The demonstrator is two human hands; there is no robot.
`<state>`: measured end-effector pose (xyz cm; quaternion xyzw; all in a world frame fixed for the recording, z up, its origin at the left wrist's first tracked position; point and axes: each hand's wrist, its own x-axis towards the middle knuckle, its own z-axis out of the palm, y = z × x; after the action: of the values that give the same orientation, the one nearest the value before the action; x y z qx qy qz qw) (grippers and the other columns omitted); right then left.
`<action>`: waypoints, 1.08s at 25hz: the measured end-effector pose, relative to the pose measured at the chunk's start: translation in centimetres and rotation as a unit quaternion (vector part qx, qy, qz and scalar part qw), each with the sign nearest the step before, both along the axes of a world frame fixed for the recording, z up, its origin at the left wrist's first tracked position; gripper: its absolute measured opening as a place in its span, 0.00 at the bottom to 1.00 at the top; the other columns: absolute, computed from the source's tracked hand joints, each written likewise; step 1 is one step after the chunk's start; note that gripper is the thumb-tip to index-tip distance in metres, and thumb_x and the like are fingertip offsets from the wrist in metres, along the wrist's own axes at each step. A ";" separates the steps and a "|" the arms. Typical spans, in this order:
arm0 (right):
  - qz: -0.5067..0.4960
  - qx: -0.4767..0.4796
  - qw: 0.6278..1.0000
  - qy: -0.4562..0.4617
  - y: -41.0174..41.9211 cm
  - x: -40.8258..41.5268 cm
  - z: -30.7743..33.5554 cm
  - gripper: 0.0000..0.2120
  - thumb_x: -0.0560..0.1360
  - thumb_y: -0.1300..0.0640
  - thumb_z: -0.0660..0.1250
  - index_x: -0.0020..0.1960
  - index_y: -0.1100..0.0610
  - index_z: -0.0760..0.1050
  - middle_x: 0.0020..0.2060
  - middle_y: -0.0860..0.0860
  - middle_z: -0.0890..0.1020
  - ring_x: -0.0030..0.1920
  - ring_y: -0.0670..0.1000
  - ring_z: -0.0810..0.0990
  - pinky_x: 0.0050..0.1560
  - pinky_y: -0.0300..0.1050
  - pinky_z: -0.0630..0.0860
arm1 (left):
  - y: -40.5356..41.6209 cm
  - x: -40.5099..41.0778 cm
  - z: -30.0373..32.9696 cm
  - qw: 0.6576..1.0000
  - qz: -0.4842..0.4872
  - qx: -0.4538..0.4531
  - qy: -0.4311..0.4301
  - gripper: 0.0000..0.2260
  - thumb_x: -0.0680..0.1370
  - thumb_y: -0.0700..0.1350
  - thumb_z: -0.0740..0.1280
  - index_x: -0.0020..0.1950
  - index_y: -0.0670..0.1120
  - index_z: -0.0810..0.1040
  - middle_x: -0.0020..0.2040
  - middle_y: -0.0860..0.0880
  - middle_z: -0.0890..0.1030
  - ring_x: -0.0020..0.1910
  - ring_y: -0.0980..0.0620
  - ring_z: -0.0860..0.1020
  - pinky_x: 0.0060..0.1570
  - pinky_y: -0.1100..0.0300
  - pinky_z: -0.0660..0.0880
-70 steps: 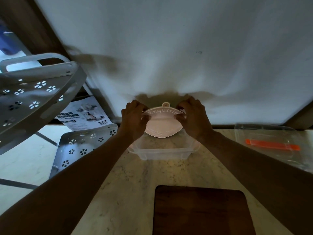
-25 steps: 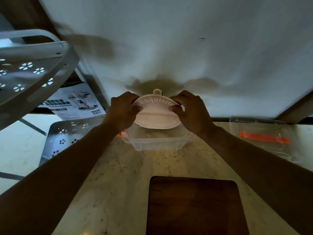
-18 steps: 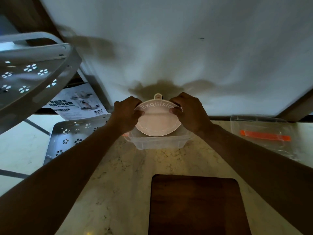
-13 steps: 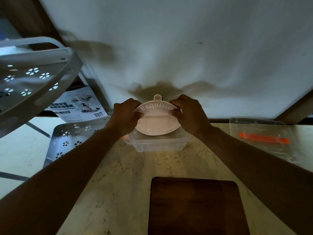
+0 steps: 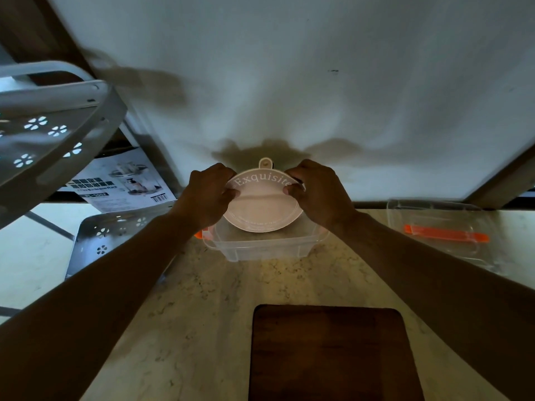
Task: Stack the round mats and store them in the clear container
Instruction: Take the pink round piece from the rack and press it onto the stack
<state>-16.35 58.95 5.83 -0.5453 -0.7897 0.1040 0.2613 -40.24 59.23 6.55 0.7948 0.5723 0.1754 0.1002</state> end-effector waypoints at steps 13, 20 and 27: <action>-0.027 0.005 0.998 -0.060 1.4 0.0 0.4 0.11 0.74 0.56 0.69 0.55 0.55 0.82 0.49 0.57 0.79 0.53 0.59 0.73 0.53 0.52 0.72 | 0.7 0.7 -0.2 0.998 0.017 0.064 0.014 0.09 0.76 0.41 0.68 0.55 0.42 0.81 0.49 0.40 0.78 0.50 0.41 0.76 0.51 0.46 0.71; -0.028 0.003 0.995 -0.091 1.4 -0.3 0.5 0.11 0.77 0.55 0.64 0.56 0.57 0.80 0.49 0.57 0.79 0.53 0.59 0.73 0.54 0.51 0.70 | 0.8 0.7 0.5 0.999 0.008 0.048 -0.006 0.09 0.77 0.42 0.67 0.54 0.41 0.81 0.48 0.42 0.79 0.48 0.43 0.77 0.51 0.43 0.75; -0.016 0.004 0.994 -0.108 1.7 -0.2 0.8 0.12 0.77 0.53 0.65 0.57 0.56 0.79 0.50 0.55 0.79 0.55 0.58 0.73 0.54 0.50 0.67 | 0.6 0.4 0.4 0.999 0.002 0.049 -0.006 0.08 0.77 0.41 0.67 0.55 0.41 0.80 0.49 0.42 0.79 0.47 0.43 0.79 0.51 0.42 0.76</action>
<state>-16.56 60.62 6.67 -0.5651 -0.8047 0.0374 0.1781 -39.80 59.79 6.96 0.7963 0.5641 0.2086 0.0642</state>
